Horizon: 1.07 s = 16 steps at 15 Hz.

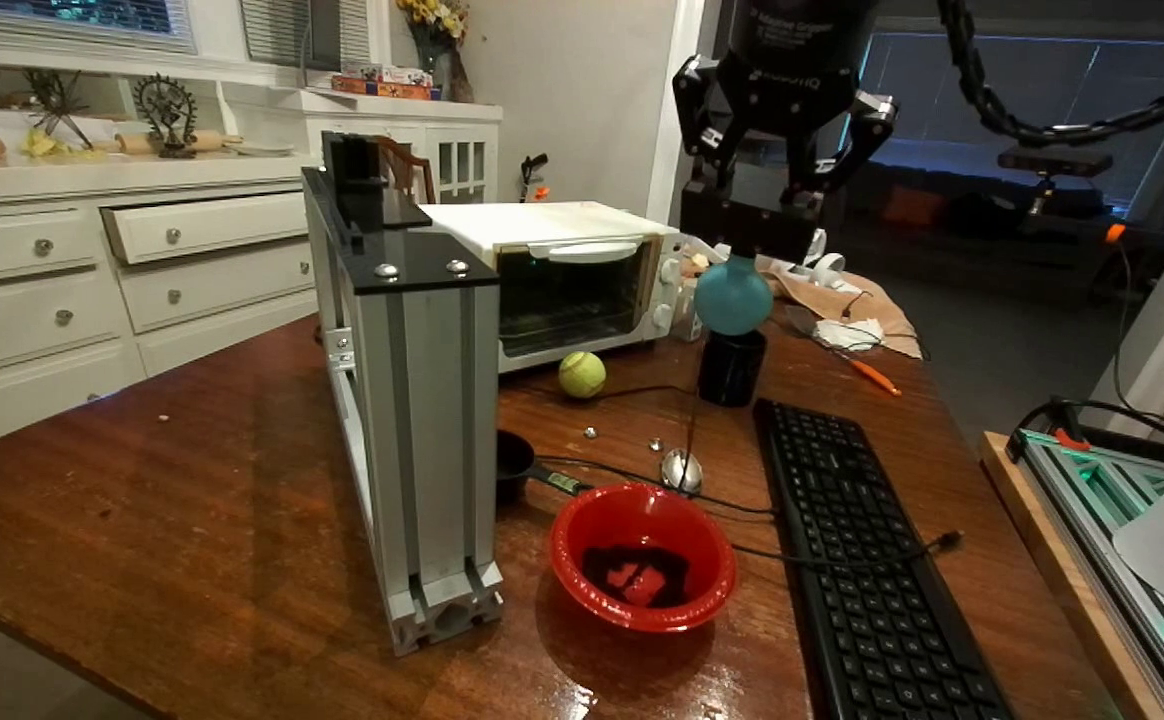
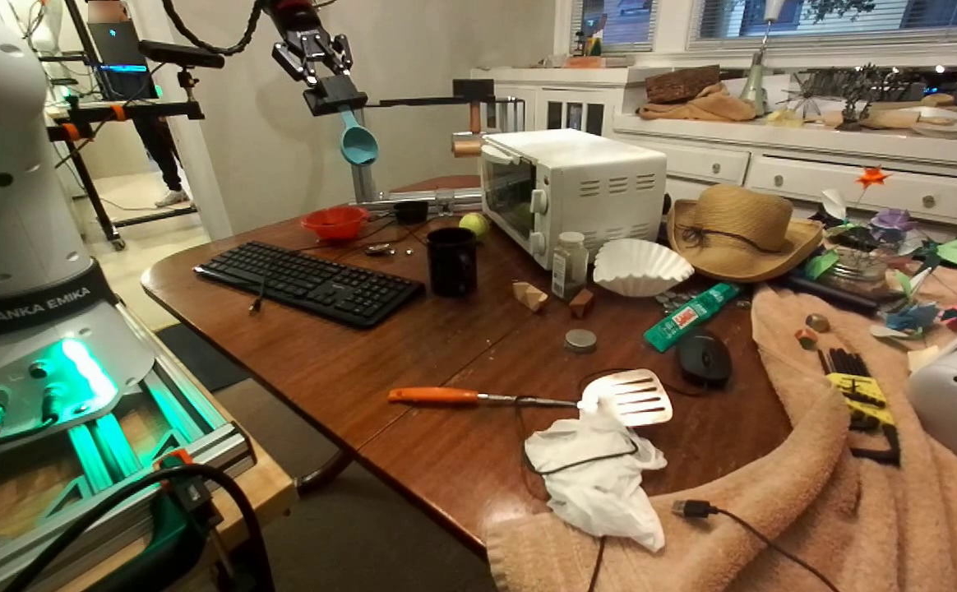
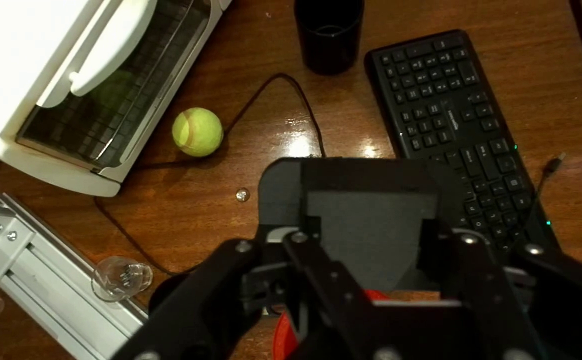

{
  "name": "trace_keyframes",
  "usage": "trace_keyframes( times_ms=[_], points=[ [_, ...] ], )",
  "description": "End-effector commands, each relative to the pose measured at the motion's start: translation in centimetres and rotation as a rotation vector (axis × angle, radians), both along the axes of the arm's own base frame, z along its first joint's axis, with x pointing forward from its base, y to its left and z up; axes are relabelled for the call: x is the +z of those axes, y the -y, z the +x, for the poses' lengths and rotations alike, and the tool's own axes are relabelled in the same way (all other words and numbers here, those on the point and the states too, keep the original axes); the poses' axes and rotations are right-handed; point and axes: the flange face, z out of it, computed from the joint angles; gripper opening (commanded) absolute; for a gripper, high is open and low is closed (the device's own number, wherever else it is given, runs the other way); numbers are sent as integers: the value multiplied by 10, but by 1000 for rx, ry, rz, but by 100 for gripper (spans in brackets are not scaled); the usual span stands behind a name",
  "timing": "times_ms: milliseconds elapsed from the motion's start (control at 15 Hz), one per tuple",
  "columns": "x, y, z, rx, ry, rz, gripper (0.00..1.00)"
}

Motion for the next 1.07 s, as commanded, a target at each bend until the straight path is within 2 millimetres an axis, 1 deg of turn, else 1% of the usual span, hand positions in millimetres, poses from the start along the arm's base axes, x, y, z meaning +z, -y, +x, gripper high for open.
trace_keyframes(
  times_ms=[0,133,200,333,467,800,1000],
  points=[
    [1,-1,0,0,0,-1,48],
    [1,-1,0,0,-1,-1,48],
    [1,-1,0,0,-1,-1,23],
    [1,9,2,-2,-6,4,23],
    [4,24,5,-14,-2,-1,23],
    [8,74,15,-81,-22,-12,23],
    [11,96,19,-111,-26,-9,23]
  ],
)
